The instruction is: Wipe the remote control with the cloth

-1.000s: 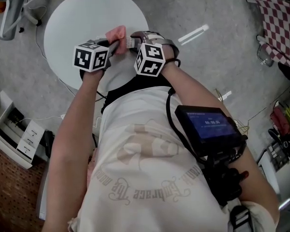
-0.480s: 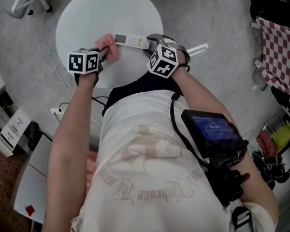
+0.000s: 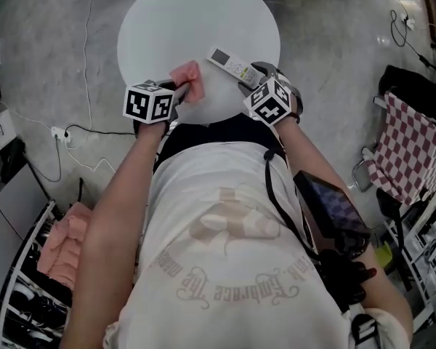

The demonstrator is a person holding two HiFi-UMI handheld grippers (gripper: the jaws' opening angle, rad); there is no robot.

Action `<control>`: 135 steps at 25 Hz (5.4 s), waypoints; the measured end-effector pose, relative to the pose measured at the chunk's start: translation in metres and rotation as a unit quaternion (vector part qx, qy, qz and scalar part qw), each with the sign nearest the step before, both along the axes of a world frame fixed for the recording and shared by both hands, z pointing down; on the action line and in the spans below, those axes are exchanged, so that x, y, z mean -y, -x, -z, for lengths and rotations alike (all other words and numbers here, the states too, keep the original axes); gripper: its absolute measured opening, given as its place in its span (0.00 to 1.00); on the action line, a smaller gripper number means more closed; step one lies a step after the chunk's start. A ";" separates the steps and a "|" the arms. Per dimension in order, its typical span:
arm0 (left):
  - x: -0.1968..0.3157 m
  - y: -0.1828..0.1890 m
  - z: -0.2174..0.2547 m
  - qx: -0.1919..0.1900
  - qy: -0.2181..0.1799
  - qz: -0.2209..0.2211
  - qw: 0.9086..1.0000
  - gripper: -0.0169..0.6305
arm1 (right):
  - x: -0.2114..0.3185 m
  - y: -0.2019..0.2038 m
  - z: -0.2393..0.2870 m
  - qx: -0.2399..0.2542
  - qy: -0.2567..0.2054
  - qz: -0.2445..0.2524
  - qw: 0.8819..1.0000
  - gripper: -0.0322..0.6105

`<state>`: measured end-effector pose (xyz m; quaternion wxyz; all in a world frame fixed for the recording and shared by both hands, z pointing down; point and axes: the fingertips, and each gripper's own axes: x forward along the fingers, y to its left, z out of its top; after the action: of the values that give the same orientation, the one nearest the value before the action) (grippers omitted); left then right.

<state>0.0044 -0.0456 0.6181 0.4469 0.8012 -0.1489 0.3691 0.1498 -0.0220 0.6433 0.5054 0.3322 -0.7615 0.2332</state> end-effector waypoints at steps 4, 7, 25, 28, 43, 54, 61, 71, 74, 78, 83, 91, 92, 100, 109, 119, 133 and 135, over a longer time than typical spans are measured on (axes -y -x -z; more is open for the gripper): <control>-0.008 0.023 0.010 -0.020 0.006 0.039 0.999 0.05 | 0.009 0.013 -0.010 -0.037 0.048 0.017 0.998 0.50; -0.013 0.038 0.015 -0.028 0.008 0.073 0.997 0.05 | 0.011 0.012 -0.015 -0.061 0.076 0.011 0.995 0.49; -0.022 0.066 0.030 -0.076 0.011 0.176 0.981 0.05 | 0.018 0.034 -0.017 0.055 0.151 -0.133 0.978 0.42; -0.026 0.062 0.034 -0.098 0.021 0.179 0.979 0.05 | 0.015 0.037 -0.010 0.109 0.156 -0.173 0.966 0.42; -0.035 0.070 0.034 -0.105 0.024 0.168 0.980 0.05 | 0.000 0.023 -0.019 -0.058 0.089 -0.033 0.994 0.43; -0.038 0.089 0.033 -0.110 0.025 0.190 0.975 0.05 | 0.009 0.029 -0.022 -0.129 0.077 0.001 0.989 0.45; -0.042 0.093 0.035 -0.118 0.026 0.201 0.972 0.05 | -0.003 0.030 -0.019 -0.048 0.112 -0.077 0.990 0.44; -0.044 0.051 0.071 -0.269 0.062 0.214 0.937 0.05 | 0.020 0.103 0.088 0.348 0.115 -0.145 0.919 0.44; -0.050 0.039 0.091 -0.324 0.059 0.188 0.925 0.05 | 0.022 0.134 0.136 0.459 0.130 -0.128 0.870 0.44; -0.054 0.029 0.128 -0.404 0.055 0.161 0.899 0.05 | 0.023 0.158 0.183 0.558 0.147 -0.103 0.810 0.44; -0.052 0.036 0.158 -0.435 0.018 0.163 0.885 0.05 | 0.011 0.178 0.206 0.589 0.163 -0.065 0.789 0.44; -0.024 0.062 0.176 -0.460 -0.013 0.213 0.862 0.05 | -0.029 0.198 0.207 0.543 0.193 0.010 0.817 0.44; -0.020 0.065 0.181 -0.467 -0.016 0.219 0.857 0.05 | -0.035 0.199 0.203 0.534 0.197 0.015 0.822 0.44; 0.012 0.083 0.211 -0.496 -0.042 0.242 0.833 0.05 | -0.060 0.196 0.193 0.500 0.211 0.044 0.839 0.44; 0.017 0.079 0.205 -0.473 -0.033 0.279 0.835 0.05 | -0.056 0.198 0.199 0.499 0.199 0.086 0.839 0.44; -0.009 0.038 0.164 -0.403 0.003 0.246 0.882 0.05 | 0.001 0.177 0.207 0.572 0.193 0.035 0.796 0.44; -0.041 0.032 0.081 -0.254 0.056 0.297 0.919 0.05 | 0.060 0.174 0.102 0.463 0.233 -0.055 0.853 0.44; -0.043 0.037 0.078 -0.248 0.055 0.318 0.913 0.05 | 0.062 0.174 0.081 0.411 0.240 -0.048 0.878 0.44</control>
<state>-0.0327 -0.0025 0.5397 0.6062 0.7517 -0.2596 0.0045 -0.0238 -0.0835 0.5623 0.1992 0.1111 -0.8044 0.5485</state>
